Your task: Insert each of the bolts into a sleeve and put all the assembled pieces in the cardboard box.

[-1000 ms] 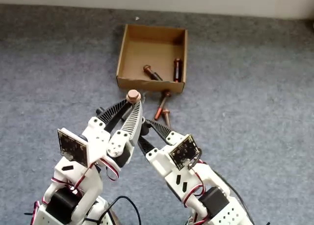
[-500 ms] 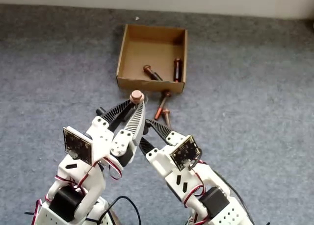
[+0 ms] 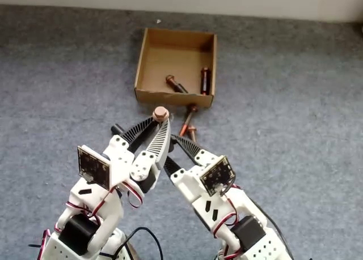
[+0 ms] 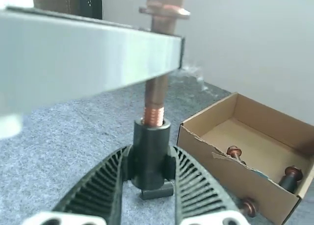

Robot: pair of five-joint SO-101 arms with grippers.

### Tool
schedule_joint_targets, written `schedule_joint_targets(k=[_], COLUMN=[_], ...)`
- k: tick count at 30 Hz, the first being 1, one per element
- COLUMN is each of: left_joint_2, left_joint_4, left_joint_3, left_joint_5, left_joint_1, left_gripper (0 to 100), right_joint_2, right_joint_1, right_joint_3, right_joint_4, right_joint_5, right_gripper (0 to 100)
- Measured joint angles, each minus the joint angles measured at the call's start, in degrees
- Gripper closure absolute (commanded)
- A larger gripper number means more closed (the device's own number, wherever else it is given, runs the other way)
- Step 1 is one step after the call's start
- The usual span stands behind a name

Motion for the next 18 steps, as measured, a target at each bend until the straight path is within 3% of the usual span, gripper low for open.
schedule_joint_targets(k=[7, 10, 18], left_joint_2=[-0.4, -0.6, 0.0], left_joint_4=[-0.2, -0.2, 3.8], left_joint_3=[1.7, 2.9, 3.7], left_joint_5=[-6.3, -6.9, -7.1], left_joint_1=[0.1, 0.2, 0.1], left_gripper=[98, 91, 87], right_joint_2=[0.0, 0.1, 0.0], right_joint_1=[2.4, 2.9, 4.1], right_joint_3=[0.0, 0.0, -0.1], right_joint_4=[-0.1, 0.0, -0.3], right_joint_5=[-4.7, -4.9, -5.1], right_gripper=[99.4, 99.4, 99.4])
